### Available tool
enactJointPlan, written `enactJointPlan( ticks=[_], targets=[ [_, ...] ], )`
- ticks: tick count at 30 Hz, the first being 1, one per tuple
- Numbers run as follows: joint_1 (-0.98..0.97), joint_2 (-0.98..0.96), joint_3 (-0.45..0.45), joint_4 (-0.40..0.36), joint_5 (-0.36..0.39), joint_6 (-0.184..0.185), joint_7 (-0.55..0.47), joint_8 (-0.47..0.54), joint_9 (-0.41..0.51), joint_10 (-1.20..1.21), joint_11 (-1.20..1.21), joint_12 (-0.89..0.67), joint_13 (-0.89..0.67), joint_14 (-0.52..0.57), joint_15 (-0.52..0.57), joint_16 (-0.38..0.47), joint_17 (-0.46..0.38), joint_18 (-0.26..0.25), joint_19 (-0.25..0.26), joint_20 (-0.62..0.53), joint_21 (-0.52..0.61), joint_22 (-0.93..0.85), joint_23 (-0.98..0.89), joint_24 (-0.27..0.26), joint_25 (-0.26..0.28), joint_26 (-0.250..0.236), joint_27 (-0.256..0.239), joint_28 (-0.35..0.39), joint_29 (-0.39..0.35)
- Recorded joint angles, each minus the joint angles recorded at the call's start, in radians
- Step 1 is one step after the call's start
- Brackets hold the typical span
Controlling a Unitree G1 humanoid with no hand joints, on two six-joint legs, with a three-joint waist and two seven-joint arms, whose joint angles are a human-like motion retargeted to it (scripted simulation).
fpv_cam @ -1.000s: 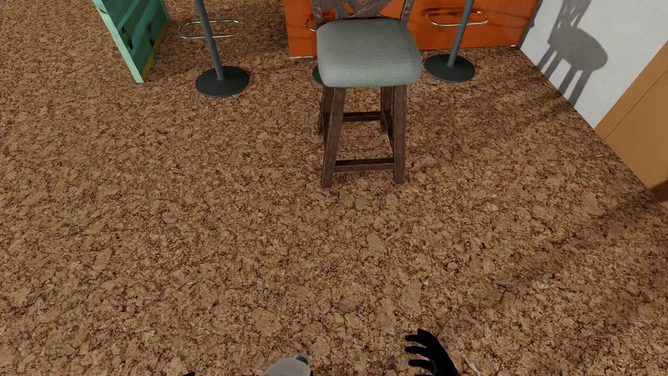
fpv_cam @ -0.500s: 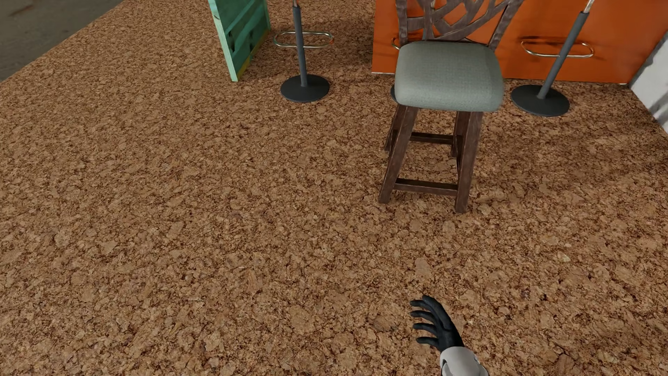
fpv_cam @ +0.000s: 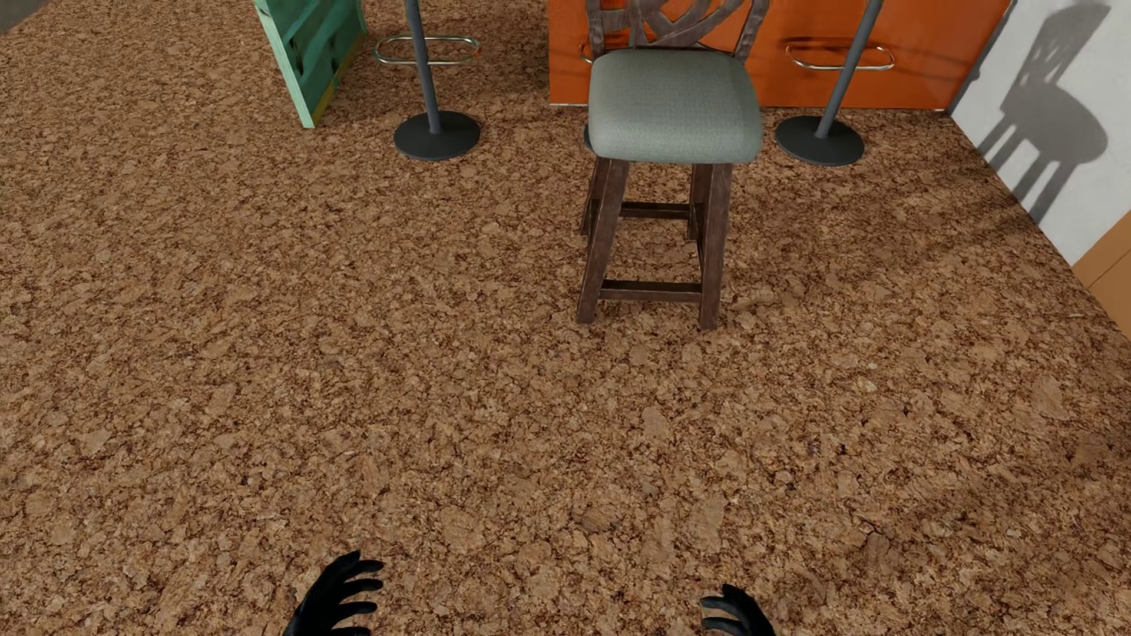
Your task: Turn around
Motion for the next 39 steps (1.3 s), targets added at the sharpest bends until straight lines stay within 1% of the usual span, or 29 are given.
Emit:
enactJointPlan(
  ticks=[2,3,4,6,8,9,10,12,13,15,17,18,19,20,22,24,25,26,27,28,29,30,31,33,34,35,36,38,39],
  targets=[
    [-0.006,-0.003,0.004,0.001,0.001,0.017,-0.002,-0.002,-0.026,0.004,0.000,-0.005,0.022,0.001,-0.001,-0.005,-0.016,0.001,0.000,0.010,-0.008,-0.008,0.014,-0.016,-0.014,-0.009,0.012,-0.004,0.006],
    [-0.010,-0.002,0.004,0.005,0.006,0.029,-0.004,-0.003,-0.031,0.021,0.006,-0.004,0.032,-0.009,-0.005,-0.012,-0.022,0.001,0.000,0.011,0.000,-0.007,0.006,-0.022,-0.020,-0.016,0.022,-0.003,-0.003],
    [-0.017,-0.008,0.000,0.007,0.007,0.033,-0.003,-0.001,-0.033,0.033,0.016,-0.001,0.013,-0.015,-0.010,-0.010,-0.020,0.001,0.001,0.003,0.002,0.002,0.011,-0.028,-0.020,-0.018,0.029,0.000,-0.014],
    [-0.018,-0.012,0.023,-0.004,-0.003,0.024,-0.008,-0.006,-0.031,0.030,0.028,-0.016,-0.001,-0.010,-0.016,0.011,-0.018,0.001,0.001,0.005,0.006,-0.003,0.014,-0.028,0.000,0.000,0.023,-0.001,-0.032],
    [-0.010,-0.001,0.015,-0.002,-0.001,0.023,-0.010,-0.009,-0.027,0.021,0.014,0.006,-0.028,-0.007,-0.011,-0.012,-0.023,0.000,0.000,0.012,0.017,0.011,0.009,-0.018,0.014,0.013,0.005,0.003,-0.025],
    [-0.010,-0.001,0.022,-0.001,0.000,0.016,-0.013,-0.012,-0.026,0.020,0.015,0.000,-0.016,-0.008,-0.013,-0.015,-0.015,-0.002,-0.002,0.000,0.013,-0.003,0.005,-0.015,0.019,0.035,-0.004,0.000,-0.021],
    [-0.009,-0.003,0.012,0.002,0.003,0.008,-0.012,-0.011,-0.031,0.009,0.007,0.007,-0.008,-0.005,-0.011,-0.009,-0.014,-0.004,-0.005,0.002,0.015,0.006,0.012,-0.013,0.024,0.035,-0.007,-0.006,-0.022],
    [-0.003,-0.004,-0.014,0.012,0.012,0.000,-0.003,-0.003,-0.020,-0.012,-0.013,-0.015,-0.003,0.003,0.002,-0.012,-0.011,-0.007,-0.008,0.004,-0.005,0.004,-0.004,-0.017,0.018,0.035,0.007,-0.007,-0.031],
    [-0.012,-0.011,-0.021,0.013,0.014,-0.002,-0.006,-0.005,-0.013,-0.002,-0.006,-0.037,0.012,-0.001,-0.001,-0.011,-0.015,-0.008,-0.009,0.005,0.003,-0.005,0.001,-0.016,0.008,0.023,0.006,-0.007,-0.037],
    [-0.020,-0.015,-0.013,0.016,0.017,-0.002,-0.009,-0.006,0.005,0.014,0.004,-0.050,0.013,-0.011,-0.009,-0.008,-0.007,-0.009,-0.010,0.001,0.022,-0.001,0.014,-0.014,-0.007,-0.020,0.015,-0.003,-0.051],
    [-0.022,-0.012,-0.008,0.015,0.016,0.004,-0.009,-0.007,0.015,0.027,0.009,-0.009,0.006,-0.022,-0.016,0.009,-0.027,-0.007,-0.008,0.001,0.011,0.003,-0.004,-0.006,-0.001,-0.044,0.005,-0.001,-0.041],
    [-0.024,-0.016,-0.013,0.014,0.015,0.002,-0.008,-0.006,0.017,0.026,0.010,0.001,-0.013,-0.022,-0.017,0.005,-0.022,-0.008,-0.009,0.012,0.003,0.013,-0.002,-0.005,0.010,-0.039,0.000,0.004,-0.030],
    [-0.015,-0.011,-0.004,0.011,0.011,-0.005,-0.009,-0.007,0.027,0.020,0.014,-0.011,-0.025,-0.019,-0.020,0.003,-0.028,-0.009,-0.010,0.013,0.023,0.012,-0.001,-0.012,0.023,-0.018,-0.002,0.010,-0.024],
    [-0.012,-0.004,0.006,0.016,0.017,-0.002,-0.011,-0.009,0.030,0.022,0.008,-0.008,-0.031,-0.022,-0.018,-0.005,-0.028,-0.011,-0.012,0.014,0.024,-0.010,0.009,-0.024,0.033,0.005,-0.006,0.018,-0.026],
    [-0.006,-0.003,0.013,0.013,0.013,-0.003,-0.009,-0.008,0.030,0.020,0.017,-0.008,-0.028,-0.020,-0.023,-0.011,-0.019,-0.012,-0.012,0.004,0.022,-0.010,-0.010,-0.048,0.038,0.029,-0.010,0.035,-0.053],
    [-0.010,-0.005,0.001,0.017,0.018,0.004,-0.013,-0.011,0.020,0.020,0.015,0.007,-0.043,-0.017,-0.018,-0.021,-0.030,-0.014,-0.015,0.001,0.019,-0.012,0.003,-0.058,0.028,0.027,-0.011,0.049,-0.069],
    [-0.012,-0.008,0.003,0.020,0.023,0.010,-0.014,-0.009,0.008,0.021,0.011,0.000,-0.022,-0.017,-0.014,-0.023,-0.028,-0.015,-0.015,-0.003,0.013,-0.004,0.002,-0.061,0.020,0.025,-0.007,0.050,-0.070],
    [-0.001,-0.005,-0.007,0.012,0.016,0.005,-0.011,-0.004,0.004,0.012,0.016,-0.009,-0.013,-0.013,-0.017,-0.015,-0.017,-0.013,-0.014,-0.009,0.014,0.007,0.018,-0.059,0.010,0.019,0.000,0.048,-0.069],
    [0.003,0.000,-0.020,0.014,0.018,0.008,-0.012,-0.005,0.005,0.010,0.014,-0.020,-0.016,-0.010,-0.013,-0.010,-0.004,-0.014,-0.015,-0.013,0.020,0.005,0.011,-0.053,0.001,0.014,0.017,0.047,-0.064],
    [-0.001,-0.006,-0.019,0.011,0.016,0.009,-0.013,-0.006,-0.008,-0.002,0.008,-0.024,0.007,-0.001,-0.007,-0.005,-0.012,-0.014,-0.015,-0.008,0.016,-0.007,-0.002,-0.046,-0.004,0.007,0.022,0.043,-0.049],
    [0.001,-0.007,-0.012,0.011,0.016,0.011,-0.012,-0.005,-0.015,-0.010,0.004,-0.029,0.017,0.006,-0.003,-0.014,-0.026,-0.015,-0.016,0.005,-0.007,0.001,0.004,-0.039,-0.006,-0.006,0.020,0.039,-0.030],
    [-0.001,-0.013,-0.017,0.014,0.019,0.010,-0.011,-0.004,-0.023,-0.016,0.004,-0.010,0.013,0.010,0.000,0.005,-0.038,-0.017,-0.018,0.008,0.006,0.002,-0.005,-0.032,-0.001,-0.019,0.020,0.033,-0.015],
    [-0.006,-0.014,-0.002,0.015,0.022,0.016,-0.018,-0.006,-0.026,-0.005,0.007,-0.019,0.018,0.005,-0.001,-0.005,-0.048,-0.018,-0.019,0.012,-0.014,0.002,0.017,-0.024,0.005,-0.015,0.006,0.029,-0.003],
    [-0.007,-0.012,0.011,0.009,0.018,0.019,-0.027,-0.013,-0.025,-0.005,0.010,-0.022,-0.006,0.009,-0.001,-0.029,-0.023,-0.018,-0.018,-0.018,-0.006,-0.008,0.026,-0.004,0.005,-0.006,-0.007,0.026,-0.004],
    [-0.011,-0.020,0.021,0.001,0.011,0.016,-0.026,-0.012,-0.029,-0.005,0.020,-0.012,-0.010,0.010,-0.007,-0.040,-0.027,-0.017,-0.017,-0.015,0.010,-0.005,0.020,0.007,0.005,-0.011,-0.014,0.017,-0.003],
    [-0.011,-0.021,0.023,-0.004,0.005,0.016,-0.025,-0.012,-0.029,-0.008,0.023,-0.011,-0.014,0.013,-0.009,-0.034,-0.036,-0.015,-0.015,-0.012,0.001,0.005,0.017,0.016,0.002,-0.014,-0.020,0.005,0.006],
    [-0.005,-0.019,0.017,-0.002,0.007,0.014,-0.020,-0.007,-0.027,-0.011,0.022,-0.002,-0.008,0.011,-0.009,-0.015,-0.027,-0.015,-0.016,0.000,-0.007,0.011,0.000,0.022,-0.004,-0.021,-0.021,-0.007,0.007],
    [0.004,-0.013,0.010,-0.002,0.006,0.015,-0.016,-0.003,-0.010,-0.018,0.017,-0.013,-0.024,0.014,-0.006,-0.013,-0.044,-0.013,-0.015,0.010,0.013,0.005,0.004,0.018,-0.012,-0.011,-0.006,-0.015,-0.005],
    [-0.001,-0.019,0.015,-0.003,0.006,0.014,-0.017,-0.004,-0.011,-0.021,0.016,-0.014,-0.017,0.017,-0.005,-0.009,-0.032,-0.014,-0.015,0.000,0.000,0.003,0.011,0.003,-0.010,-0.012,0.000,-0.016,-0.020]
  ],
)
